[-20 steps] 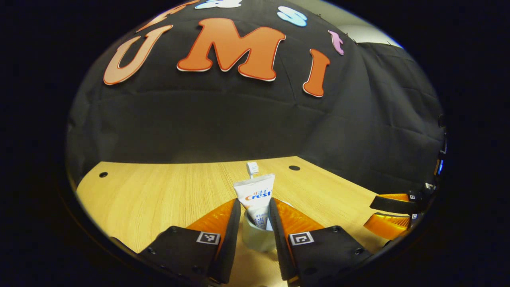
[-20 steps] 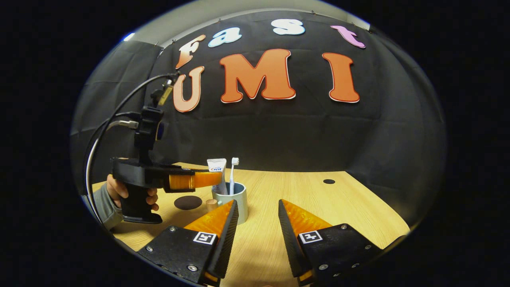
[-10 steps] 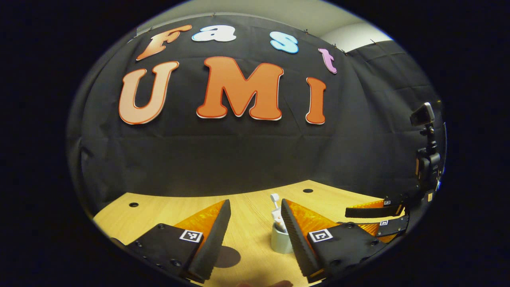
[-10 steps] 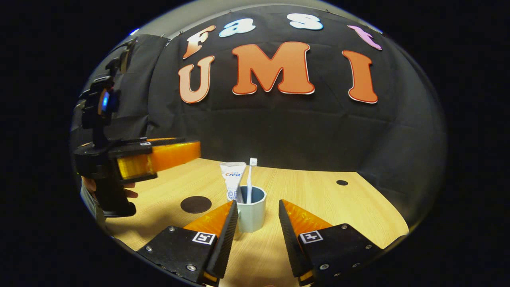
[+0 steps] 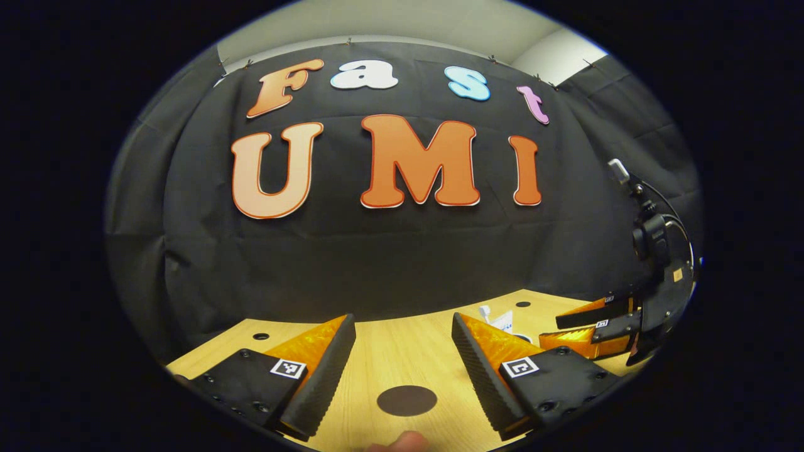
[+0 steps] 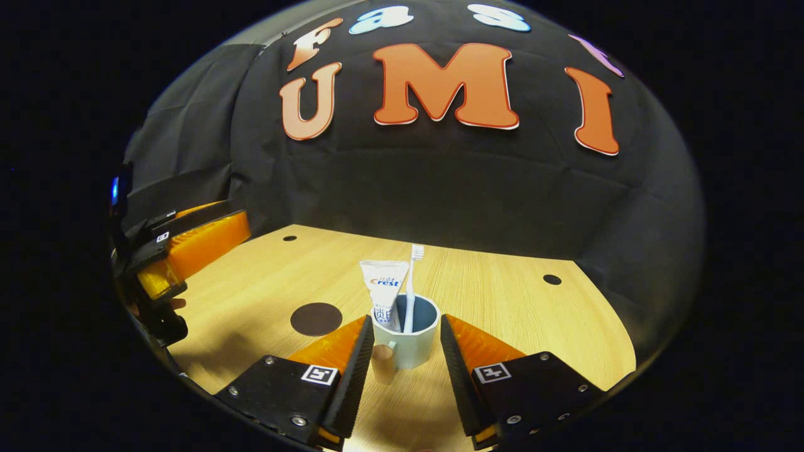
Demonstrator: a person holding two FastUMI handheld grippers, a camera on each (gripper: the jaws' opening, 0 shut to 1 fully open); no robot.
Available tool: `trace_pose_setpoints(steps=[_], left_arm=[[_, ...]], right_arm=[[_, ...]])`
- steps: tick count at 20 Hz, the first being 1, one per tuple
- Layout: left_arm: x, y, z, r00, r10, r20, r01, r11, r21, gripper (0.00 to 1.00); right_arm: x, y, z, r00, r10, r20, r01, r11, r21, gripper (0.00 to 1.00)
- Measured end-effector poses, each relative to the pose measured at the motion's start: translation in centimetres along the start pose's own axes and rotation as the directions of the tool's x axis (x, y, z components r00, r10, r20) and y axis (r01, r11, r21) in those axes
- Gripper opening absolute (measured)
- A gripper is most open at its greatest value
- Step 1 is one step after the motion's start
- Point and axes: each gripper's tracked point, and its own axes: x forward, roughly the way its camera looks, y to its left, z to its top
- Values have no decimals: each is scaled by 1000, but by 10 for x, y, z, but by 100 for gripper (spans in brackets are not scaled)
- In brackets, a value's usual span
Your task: Put the toothbrush and toothpaste on the desktop into the cup, then pick up the cup and place it on the coaster on the desktop.
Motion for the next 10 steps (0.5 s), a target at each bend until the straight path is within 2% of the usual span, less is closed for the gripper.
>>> trace_pose_setpoints(steps=[2, 4, 6, 8, 9, 10], left_arm=[[-5, 10, -4, 1000, 20, 3, -20, 1000, 0, 97], [-10, 15, -8, 1000, 18, 5, -18, 999, -41, 99], [-14, 25, -18, 1000, 27, -4, -27, 997, -66, 95], [-18, 39, -24, 999, 49, -15, -50, 996, -73, 99], [-20, 45, -28, 998, 58, -18, -59, 995, -79, 97], [-22, 49, -31, 998, 65, -23, -67, 994, -85, 99]], right_arm=[[5, 3, 1, 999, -6, -51, 5, 1000, -17, 65], [10, 7, 1, 995, 9, -102, -11, 1000, -13, 65], [10, 11, 0, 986, 17, -164, -18, 1000, -9, 65], [14, 8, 6, 978, -1, -207, 0, 1000, -9, 65], [16, 6, 7, 974, -13, -226, 11, 1000, -9, 65], [17, 6, 8, 968, -19, -249, 18, 1000, -7, 65]])
